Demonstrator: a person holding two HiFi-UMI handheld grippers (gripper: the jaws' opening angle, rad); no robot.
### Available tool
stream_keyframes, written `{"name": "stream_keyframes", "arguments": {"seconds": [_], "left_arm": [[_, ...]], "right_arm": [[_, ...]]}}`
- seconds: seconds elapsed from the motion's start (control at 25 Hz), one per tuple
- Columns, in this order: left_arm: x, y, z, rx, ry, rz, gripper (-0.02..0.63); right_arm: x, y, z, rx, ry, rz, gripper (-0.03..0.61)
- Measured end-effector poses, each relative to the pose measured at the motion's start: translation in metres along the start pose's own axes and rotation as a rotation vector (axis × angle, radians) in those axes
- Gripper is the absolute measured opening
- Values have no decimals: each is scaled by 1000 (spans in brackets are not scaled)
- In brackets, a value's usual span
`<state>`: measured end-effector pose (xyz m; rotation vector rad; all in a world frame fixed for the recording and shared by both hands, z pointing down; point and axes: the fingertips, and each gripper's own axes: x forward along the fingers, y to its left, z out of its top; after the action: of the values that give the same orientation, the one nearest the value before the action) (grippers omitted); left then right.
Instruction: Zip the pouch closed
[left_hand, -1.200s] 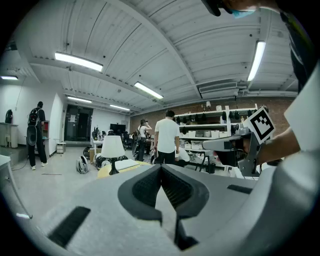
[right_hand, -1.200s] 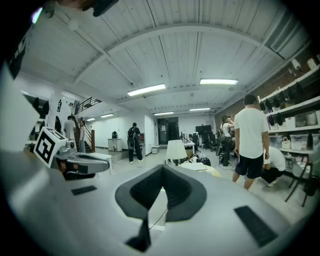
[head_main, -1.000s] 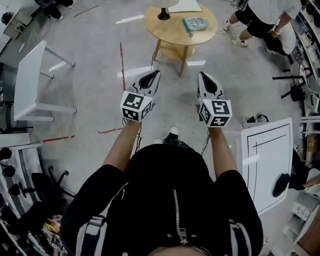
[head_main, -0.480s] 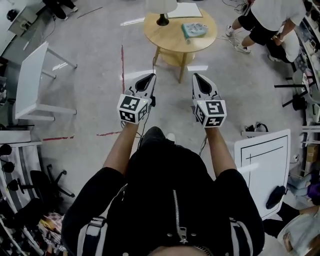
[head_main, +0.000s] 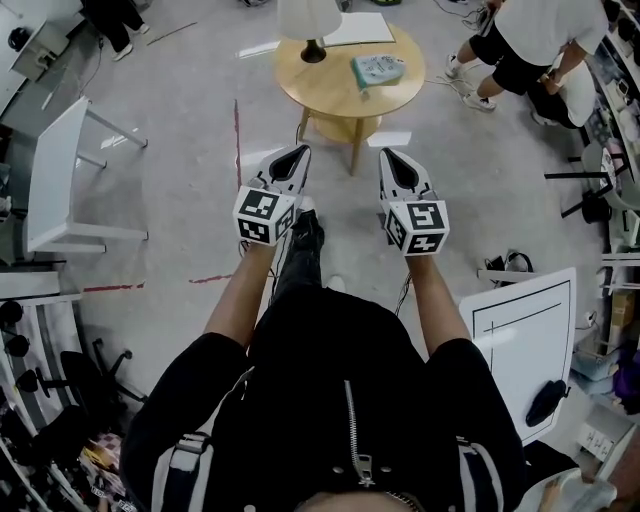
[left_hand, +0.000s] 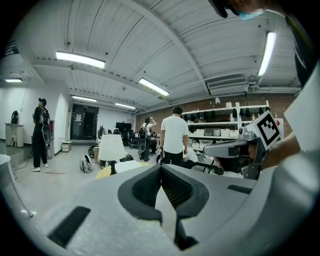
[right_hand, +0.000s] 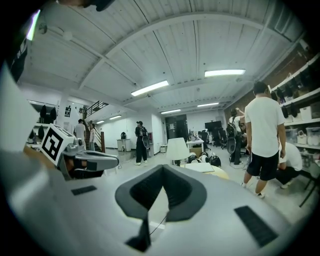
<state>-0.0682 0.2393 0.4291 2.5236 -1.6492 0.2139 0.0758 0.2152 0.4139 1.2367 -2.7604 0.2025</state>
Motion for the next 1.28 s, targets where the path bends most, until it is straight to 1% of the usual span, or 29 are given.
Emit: {"name": "stream_keyframes", "arguments": {"seconds": [0.2, 0.36, 0.64, 1.0, 1.16, 1.28], "left_arm": [[30, 12, 2, -1, 10, -22, 6], [61, 29, 1, -12, 18, -50, 6], [130, 80, 6, -28, 47, -111, 6], [217, 158, 19, 14, 67, -203, 6], [248, 181, 18, 7, 75, -235, 6], [268, 190, 18, -5, 77, -250, 6]], "right_arm": [[20, -17, 1, 11, 4, -16, 5], [47, -33, -2, 21, 24, -35, 5], [122, -65, 7, 29, 57, -79, 5], [231, -108, 26, 29, 72, -156, 5], [262, -123, 26, 34, 85, -186, 5], [278, -134, 24, 31, 103, -194, 5]]}}
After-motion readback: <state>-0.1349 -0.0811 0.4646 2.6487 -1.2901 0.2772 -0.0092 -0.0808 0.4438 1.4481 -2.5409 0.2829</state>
